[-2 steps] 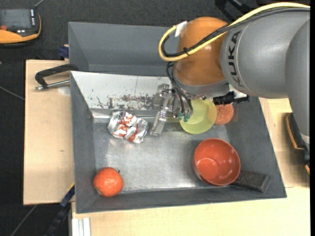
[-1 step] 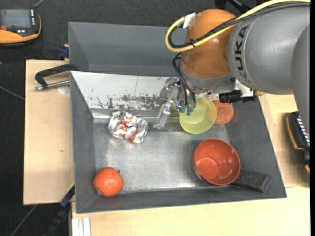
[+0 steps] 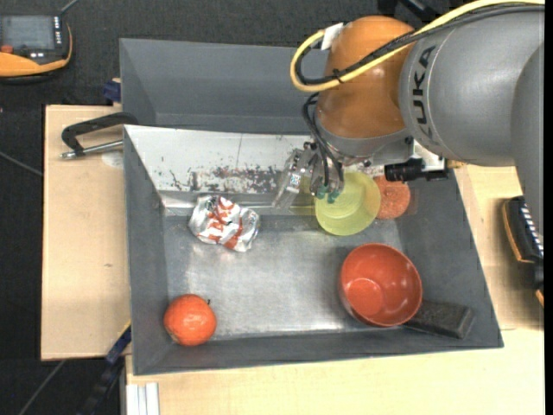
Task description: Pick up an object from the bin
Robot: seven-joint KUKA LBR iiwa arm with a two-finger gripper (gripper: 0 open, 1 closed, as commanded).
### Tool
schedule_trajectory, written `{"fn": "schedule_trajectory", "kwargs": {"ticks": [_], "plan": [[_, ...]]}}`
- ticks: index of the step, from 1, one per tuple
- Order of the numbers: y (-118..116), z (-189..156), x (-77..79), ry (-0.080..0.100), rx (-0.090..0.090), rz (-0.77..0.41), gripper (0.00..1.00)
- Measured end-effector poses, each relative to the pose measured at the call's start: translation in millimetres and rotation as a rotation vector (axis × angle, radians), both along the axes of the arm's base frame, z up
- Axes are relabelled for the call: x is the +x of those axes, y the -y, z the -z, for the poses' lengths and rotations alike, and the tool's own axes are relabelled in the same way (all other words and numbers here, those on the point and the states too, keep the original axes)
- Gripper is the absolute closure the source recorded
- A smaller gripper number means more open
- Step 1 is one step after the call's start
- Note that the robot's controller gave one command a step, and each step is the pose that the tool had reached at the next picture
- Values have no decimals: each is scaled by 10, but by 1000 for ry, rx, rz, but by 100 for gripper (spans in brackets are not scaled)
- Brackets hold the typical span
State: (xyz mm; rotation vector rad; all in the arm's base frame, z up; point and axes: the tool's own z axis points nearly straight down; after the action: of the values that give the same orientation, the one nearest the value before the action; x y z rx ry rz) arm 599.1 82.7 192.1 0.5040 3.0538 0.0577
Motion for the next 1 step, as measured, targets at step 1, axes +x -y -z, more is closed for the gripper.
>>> {"fn": "schedule_trajectory", "kwargs": {"ticks": [1], "plan": [[-43,-282,-354,2,3,15,100]]}}
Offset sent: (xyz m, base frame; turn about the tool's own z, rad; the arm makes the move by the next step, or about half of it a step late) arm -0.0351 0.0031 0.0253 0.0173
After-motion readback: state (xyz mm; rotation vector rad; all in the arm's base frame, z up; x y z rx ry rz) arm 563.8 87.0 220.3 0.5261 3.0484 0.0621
